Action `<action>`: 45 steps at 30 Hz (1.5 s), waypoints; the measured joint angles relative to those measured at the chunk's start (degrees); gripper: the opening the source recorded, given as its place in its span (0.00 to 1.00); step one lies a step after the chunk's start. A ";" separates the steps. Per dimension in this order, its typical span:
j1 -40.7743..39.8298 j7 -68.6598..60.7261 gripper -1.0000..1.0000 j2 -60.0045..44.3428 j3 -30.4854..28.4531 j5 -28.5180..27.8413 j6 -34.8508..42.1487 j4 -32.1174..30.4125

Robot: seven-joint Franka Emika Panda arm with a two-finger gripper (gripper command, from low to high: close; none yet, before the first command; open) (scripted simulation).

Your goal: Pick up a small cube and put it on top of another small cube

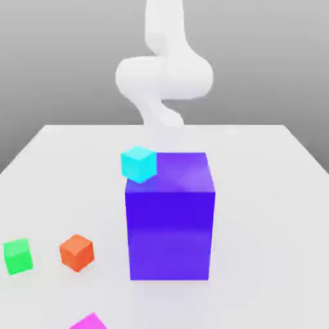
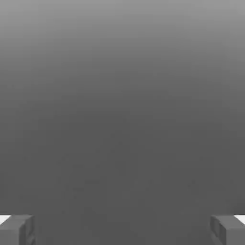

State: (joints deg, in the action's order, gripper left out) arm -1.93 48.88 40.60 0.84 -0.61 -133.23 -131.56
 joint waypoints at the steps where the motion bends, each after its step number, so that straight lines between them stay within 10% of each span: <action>1: -0.80 1.33 0.50 -2.26 0.34 -0.28 -0.63 0.09; 33: -12.41 31.79 0.50 -68.52 0.06 -0.43 -22.48 3.86; 34: -12.38 31.92 0.00 -70.53 0.01 -0.53 -24.00 4.29; 45: -12.58 31.72 0.00 -64.12 0.19 -0.21 -19.08 2.83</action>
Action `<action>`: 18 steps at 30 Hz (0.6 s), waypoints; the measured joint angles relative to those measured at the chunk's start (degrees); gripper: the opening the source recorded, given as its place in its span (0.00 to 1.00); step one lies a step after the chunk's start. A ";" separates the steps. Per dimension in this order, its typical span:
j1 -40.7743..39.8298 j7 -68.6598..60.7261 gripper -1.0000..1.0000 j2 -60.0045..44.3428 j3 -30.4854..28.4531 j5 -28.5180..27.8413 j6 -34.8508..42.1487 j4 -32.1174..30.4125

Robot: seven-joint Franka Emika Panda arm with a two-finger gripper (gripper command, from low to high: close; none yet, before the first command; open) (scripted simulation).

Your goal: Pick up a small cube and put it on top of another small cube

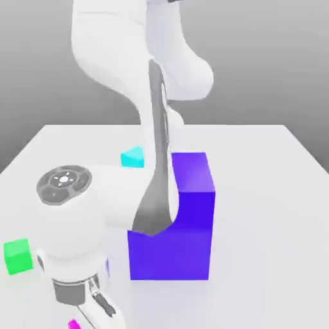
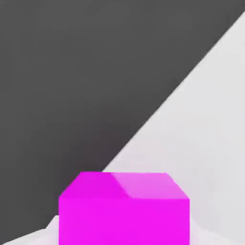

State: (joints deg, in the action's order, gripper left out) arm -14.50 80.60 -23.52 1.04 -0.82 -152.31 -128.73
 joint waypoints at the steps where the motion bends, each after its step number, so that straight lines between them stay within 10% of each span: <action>1: -0.69 0.08 0.00 1.61 -0.48 0.36 0.79 -0.83; 18: -16.01 2.73 0.00 10.12 -13.29 8.14 -4.95 -15.51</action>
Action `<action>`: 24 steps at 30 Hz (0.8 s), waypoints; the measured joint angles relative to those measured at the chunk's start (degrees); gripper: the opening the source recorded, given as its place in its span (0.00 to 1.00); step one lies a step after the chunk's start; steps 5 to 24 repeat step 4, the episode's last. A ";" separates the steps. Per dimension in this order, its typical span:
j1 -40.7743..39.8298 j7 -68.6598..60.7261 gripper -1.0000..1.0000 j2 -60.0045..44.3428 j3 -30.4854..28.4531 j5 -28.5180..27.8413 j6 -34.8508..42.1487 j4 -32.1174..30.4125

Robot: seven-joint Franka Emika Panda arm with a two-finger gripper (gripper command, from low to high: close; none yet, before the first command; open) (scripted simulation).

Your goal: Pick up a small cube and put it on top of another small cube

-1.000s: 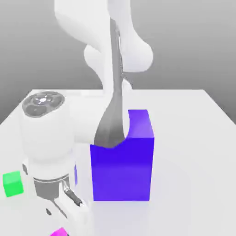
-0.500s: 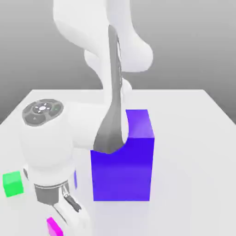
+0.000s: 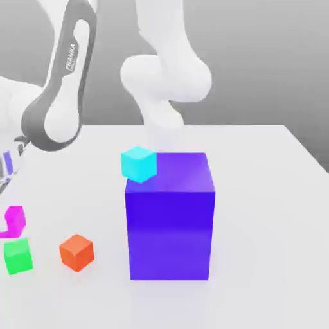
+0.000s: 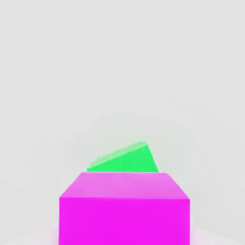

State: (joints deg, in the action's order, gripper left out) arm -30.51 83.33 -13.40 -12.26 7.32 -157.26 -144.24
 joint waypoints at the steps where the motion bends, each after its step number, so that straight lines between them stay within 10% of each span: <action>1: -0.44 -0.61 1.00 -1.43 0.58 0.83 -1.32 0.08; 24: -0.44 -0.61 1.00 -1.43 0.58 0.83 -1.32 0.08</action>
